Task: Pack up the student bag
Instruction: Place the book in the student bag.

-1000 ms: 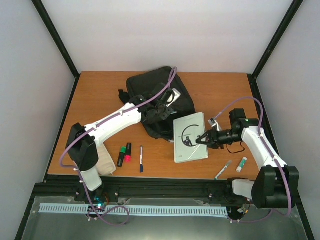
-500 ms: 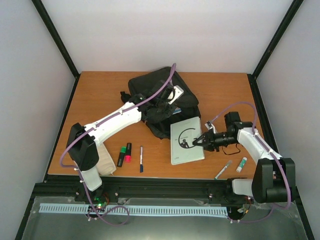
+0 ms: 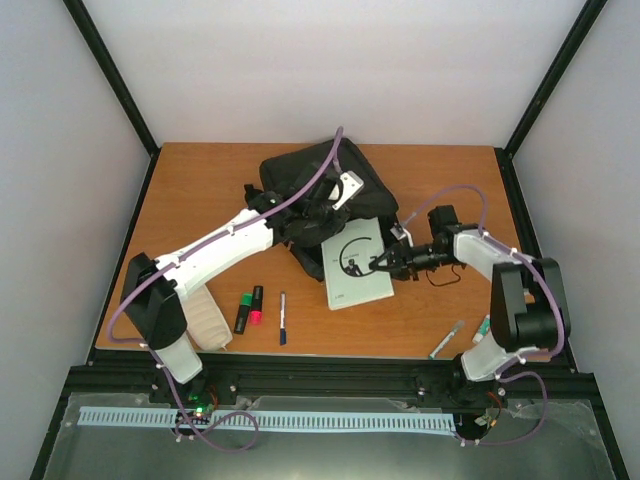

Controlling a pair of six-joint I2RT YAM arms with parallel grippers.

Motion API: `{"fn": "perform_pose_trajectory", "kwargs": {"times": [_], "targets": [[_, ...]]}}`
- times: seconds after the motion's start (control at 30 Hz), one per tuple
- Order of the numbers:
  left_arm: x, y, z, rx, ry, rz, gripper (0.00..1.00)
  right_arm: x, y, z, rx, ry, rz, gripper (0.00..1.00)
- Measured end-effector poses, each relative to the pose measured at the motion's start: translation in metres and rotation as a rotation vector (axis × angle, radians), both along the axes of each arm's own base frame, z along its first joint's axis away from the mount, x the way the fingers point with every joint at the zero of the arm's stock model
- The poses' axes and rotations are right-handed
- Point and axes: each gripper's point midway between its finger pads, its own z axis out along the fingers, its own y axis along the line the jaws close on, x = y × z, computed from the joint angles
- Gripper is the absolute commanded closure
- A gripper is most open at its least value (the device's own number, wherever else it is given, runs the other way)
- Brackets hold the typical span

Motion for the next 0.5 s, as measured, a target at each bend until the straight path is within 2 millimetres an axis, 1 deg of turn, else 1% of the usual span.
{"fn": "perform_pose_trajectory", "kwargs": {"times": [0.13, 0.23, 0.3, 0.37, 0.47, 0.5], "targets": [[-0.005, 0.005, 0.007, -0.007, -0.013, -0.004, 0.99, 0.024, 0.010, -0.003, 0.036, -0.016, 0.049, 0.97], [-0.006, 0.006, 0.011, -0.013, -0.020, -0.004, 0.99, 0.034, 0.017, -0.009, 0.041, -0.011, 0.083, 0.97], [-0.006, 0.007, 0.012, -0.015, -0.023, -0.002, 0.99, 0.038, 0.021, -0.015, 0.030, -0.005, 0.100, 0.96], [-0.006, 0.007, 0.012, -0.013, -0.023, -0.001, 0.99, 0.039, 0.022, -0.023, 0.010, 0.003, 0.108, 0.85], [-0.007, 0.008, 0.008, -0.006, -0.016, -0.002, 0.99, 0.040, 0.022, -0.035, -0.022, 0.029, 0.112, 0.78], [-0.007, 0.009, 0.006, -0.004, -0.013, -0.002, 0.99, 0.042, 0.021, -0.041, -0.039, 0.032, 0.115, 0.74]]}}
